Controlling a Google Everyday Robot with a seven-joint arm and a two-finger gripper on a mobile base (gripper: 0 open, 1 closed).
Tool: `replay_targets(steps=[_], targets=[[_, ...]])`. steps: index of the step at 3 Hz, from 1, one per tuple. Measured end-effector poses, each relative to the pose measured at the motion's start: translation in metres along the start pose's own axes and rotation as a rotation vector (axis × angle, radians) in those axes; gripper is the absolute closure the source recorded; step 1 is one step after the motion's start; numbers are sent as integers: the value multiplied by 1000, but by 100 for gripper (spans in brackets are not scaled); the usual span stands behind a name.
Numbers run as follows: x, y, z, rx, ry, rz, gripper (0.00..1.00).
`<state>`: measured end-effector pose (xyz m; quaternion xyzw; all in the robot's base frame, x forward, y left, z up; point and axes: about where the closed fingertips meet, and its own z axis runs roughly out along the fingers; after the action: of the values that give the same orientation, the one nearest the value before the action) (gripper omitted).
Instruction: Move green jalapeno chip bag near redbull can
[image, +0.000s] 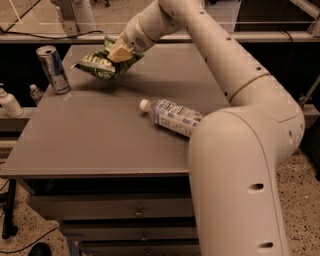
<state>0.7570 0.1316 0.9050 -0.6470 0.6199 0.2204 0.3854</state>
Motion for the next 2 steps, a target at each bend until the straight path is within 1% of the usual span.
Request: replay_targets(steps=[2], targets=[[-3,29,5,-94,2,-52,100]])
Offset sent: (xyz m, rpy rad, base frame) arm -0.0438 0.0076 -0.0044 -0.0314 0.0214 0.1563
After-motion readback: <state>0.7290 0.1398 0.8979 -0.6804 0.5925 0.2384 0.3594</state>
